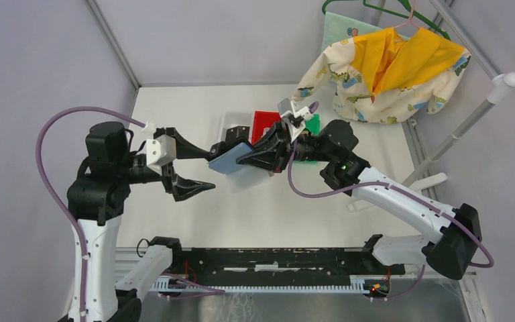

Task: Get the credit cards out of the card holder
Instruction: Remove the credit card from the card holder.

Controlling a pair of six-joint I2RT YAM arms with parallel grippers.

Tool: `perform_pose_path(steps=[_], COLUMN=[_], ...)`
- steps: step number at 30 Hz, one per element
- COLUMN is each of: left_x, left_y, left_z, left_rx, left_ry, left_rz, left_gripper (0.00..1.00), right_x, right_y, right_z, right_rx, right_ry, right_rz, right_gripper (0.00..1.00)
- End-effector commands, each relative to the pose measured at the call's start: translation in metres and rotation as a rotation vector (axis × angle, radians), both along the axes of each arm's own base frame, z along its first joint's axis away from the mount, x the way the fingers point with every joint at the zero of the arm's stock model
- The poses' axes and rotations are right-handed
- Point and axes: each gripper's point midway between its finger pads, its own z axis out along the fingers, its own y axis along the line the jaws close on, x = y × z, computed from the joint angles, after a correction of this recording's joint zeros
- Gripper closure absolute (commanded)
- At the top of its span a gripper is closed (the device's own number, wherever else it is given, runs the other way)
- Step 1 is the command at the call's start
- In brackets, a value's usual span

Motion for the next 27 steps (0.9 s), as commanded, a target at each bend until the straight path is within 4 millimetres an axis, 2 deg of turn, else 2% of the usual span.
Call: perform_pose_path(steps=[1, 5, 8, 12, 16, 18, 19, 21, 25, 27], left_x=[0.016, 0.026, 0.024, 0.019, 0.014, 0.018, 0.018, 0.018, 0.014, 0.009], left_y=[-0.001, 0.001, -0.002, -0.006, -0.006, -0.004, -0.004, -0.005, -0.007, -0.008], left_z=[0.014, 0.027, 0.028, 0.018, 0.007, 0.005, 0.005, 0.007, 0.019, 0.025], left_rx=[-0.075, -0.164, -0.179, -0.164, -0.154, -0.143, -0.139, -0.14, -0.156, -0.164], left_ry=[-0.057, -0.092, -0.037, 0.038, 0.085, 0.086, 0.086, 0.1, 0.134, 0.152], left_rz=[0.091, 0.176, 0.146, 0.097, 0.081, 0.111, 0.112, 0.107, 0.084, 0.054], left_gripper=[0.21, 0.25, 0.33, 0.54, 0.84, 0.95, 0.98, 0.98, 0.98, 0.98], right_x=[-0.029, -0.038, -0.039, -0.037, -0.031, -0.029, -0.028, -0.026, -0.02, -0.019], right_y=[0.0, 0.014, 0.02, 0.024, 0.024, 0.023, 0.022, 0.017, 0.0, -0.014], right_z=[0.03, 0.028, 0.029, 0.035, 0.038, 0.038, 0.039, 0.037, 0.021, 0.009], right_rx=[0.103, 0.101, 0.11, 0.133, 0.155, 0.161, 0.165, 0.16, 0.137, 0.137], right_ry=[-0.035, -0.02, -0.009, 0.002, 0.027, 0.03, 0.03, 0.031, 0.037, 0.049], right_rz=[0.08, 0.107, 0.105, 0.081, 0.047, 0.03, 0.021, 0.007, 0.002, 0.013], right_gripper=[1.0, 1.0, 1.0, 1.0, 0.99, 0.9, 0.83, 0.55, 0.38, 0.36])
